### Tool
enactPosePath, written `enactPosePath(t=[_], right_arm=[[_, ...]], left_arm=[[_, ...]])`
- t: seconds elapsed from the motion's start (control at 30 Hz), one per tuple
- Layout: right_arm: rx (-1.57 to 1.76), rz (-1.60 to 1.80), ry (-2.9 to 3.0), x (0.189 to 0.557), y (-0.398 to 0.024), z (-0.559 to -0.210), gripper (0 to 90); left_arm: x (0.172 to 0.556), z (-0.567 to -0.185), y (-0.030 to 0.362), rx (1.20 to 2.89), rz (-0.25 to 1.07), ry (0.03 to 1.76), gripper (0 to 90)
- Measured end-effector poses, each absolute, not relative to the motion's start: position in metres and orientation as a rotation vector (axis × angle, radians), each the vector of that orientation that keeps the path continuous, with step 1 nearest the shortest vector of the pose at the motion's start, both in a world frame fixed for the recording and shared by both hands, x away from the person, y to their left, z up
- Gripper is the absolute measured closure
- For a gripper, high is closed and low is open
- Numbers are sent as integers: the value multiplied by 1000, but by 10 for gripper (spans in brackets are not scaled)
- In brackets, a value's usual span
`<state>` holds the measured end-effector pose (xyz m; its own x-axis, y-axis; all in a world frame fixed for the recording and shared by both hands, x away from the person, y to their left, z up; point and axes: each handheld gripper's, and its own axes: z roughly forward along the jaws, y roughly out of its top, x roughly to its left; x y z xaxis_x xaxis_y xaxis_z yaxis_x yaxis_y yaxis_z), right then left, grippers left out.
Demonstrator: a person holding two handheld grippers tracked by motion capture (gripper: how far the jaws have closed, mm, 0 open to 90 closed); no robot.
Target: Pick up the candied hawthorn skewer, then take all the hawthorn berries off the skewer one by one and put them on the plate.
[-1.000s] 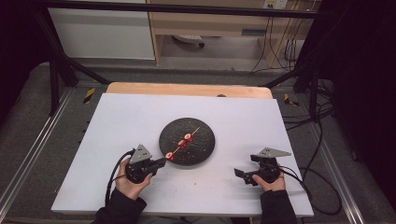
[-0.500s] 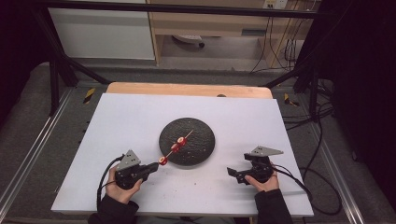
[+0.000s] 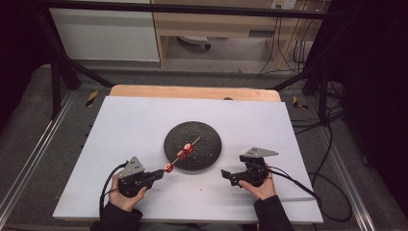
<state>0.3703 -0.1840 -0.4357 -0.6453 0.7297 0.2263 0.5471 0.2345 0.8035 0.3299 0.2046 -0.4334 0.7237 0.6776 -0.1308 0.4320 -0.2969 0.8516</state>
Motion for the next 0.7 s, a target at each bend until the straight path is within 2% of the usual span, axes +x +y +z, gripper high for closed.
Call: enactPosePath(t=[0.47, 0.7], right_arm=[[1229, 1462, 2257, 382, -151, -416, 19], [1246, 1528, 2250, 393, -127, -409, 63]], left_arm=[[325, -431, 199, 1943, 317, 817, 883], [324, -430, 197, 1947, 324, 806, 883]])
